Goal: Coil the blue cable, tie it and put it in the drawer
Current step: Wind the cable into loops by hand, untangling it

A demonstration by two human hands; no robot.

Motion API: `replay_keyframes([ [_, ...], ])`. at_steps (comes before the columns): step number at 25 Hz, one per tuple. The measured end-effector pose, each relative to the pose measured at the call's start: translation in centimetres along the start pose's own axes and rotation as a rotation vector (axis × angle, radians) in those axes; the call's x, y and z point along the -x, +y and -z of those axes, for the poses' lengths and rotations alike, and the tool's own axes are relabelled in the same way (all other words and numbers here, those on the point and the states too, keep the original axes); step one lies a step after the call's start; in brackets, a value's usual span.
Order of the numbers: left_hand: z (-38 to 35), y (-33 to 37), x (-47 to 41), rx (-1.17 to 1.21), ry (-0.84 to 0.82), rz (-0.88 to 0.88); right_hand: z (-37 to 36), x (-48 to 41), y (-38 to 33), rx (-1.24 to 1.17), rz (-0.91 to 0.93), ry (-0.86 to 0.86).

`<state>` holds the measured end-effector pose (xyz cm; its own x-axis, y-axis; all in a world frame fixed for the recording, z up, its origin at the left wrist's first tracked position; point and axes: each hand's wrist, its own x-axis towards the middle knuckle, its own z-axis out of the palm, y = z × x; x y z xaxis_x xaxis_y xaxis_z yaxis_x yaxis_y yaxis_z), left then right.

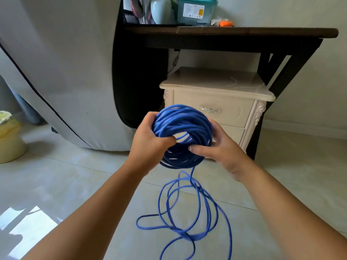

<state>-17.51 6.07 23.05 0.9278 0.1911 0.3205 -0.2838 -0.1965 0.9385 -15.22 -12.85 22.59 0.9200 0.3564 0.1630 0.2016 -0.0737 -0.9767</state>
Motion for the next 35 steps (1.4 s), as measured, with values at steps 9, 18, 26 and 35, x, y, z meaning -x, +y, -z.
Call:
replay_keyframes([
  [9,0.8,0.0,-0.1,0.383,-0.119,0.217,-2.4,-0.1,-0.3,-0.162,-0.022,-0.015],
  [18,1.4,-0.4,-0.2,0.196,-0.347,0.296,-2.4,0.2,-0.1,-0.069,-0.004,0.292],
  [26,1.3,-1.1,0.0,-0.559,-0.364,-0.27,-2.7,0.3,-0.2,0.508,0.096,0.141],
  [35,0.6,-1.4,0.1,-0.373,-0.162,-0.257,-2.3,0.4,-0.6,0.478,0.175,0.069],
])
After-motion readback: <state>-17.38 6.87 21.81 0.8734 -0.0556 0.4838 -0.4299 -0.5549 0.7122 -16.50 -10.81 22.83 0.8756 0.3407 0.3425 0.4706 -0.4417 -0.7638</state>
